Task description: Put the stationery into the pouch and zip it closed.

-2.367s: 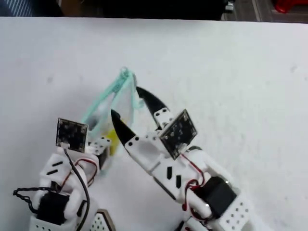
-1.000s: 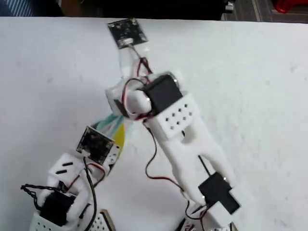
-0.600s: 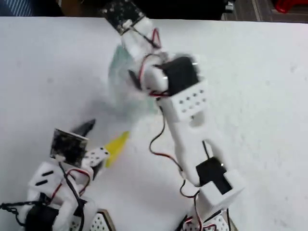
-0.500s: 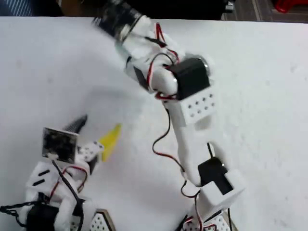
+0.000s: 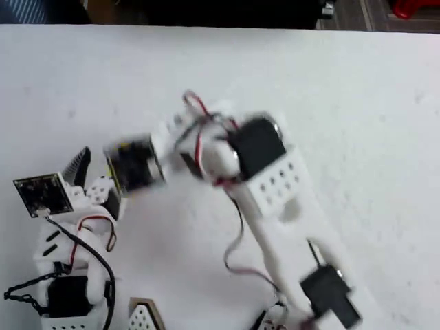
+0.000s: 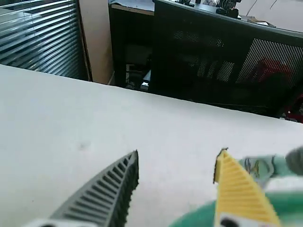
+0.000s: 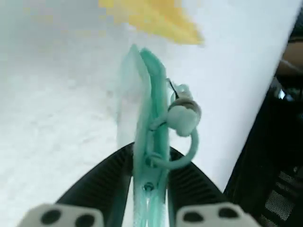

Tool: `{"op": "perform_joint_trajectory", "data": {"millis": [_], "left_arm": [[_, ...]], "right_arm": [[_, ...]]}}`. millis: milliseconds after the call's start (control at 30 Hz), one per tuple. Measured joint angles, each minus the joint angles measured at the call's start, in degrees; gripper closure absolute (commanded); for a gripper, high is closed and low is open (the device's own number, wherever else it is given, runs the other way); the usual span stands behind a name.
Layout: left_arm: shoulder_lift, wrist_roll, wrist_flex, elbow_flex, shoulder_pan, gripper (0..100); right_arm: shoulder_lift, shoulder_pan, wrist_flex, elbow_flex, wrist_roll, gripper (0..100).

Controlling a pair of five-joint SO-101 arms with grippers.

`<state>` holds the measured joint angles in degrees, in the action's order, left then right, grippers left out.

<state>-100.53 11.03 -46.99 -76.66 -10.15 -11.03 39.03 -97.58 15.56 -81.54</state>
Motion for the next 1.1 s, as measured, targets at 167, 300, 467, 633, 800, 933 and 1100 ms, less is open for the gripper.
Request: {"op": "perform_joint_trajectory", "data": {"millis": [167,300,467,633,800,933,1100], "left_arm": [[0.1,0.0,0.0,0.0,0.0,73],[0.1,0.0,0.1,0.0,3.2,73],[0.1,-7.4,0.1,-3.2,15.1,73],[-0.4,-13.0,-6.4,-0.4,20.2,73],[-0.5,-13.6,-17.9,8.8,21.4,73],[-0.5,-13.6,-19.2,9.5,21.5,73],[-0.5,-13.6,-14.6,6.8,20.4,73]], "right_arm": [[-12.0,3.7,0.0,-16.4,-2.5,98.0],[-16.9,8.6,0.2,-25.6,-2.6,98.0],[-17.8,8.9,5.4,-29.8,-2.6,98.0],[-17.0,0.5,14.2,-28.8,0.2,98.0],[-16.5,-4.6,21.3,-28.6,4.6,98.0],[-16.5,-4.8,26.8,-28.6,12.7,98.1],[-16.5,-4.8,28.4,-28.6,16.6,98.1]]}}
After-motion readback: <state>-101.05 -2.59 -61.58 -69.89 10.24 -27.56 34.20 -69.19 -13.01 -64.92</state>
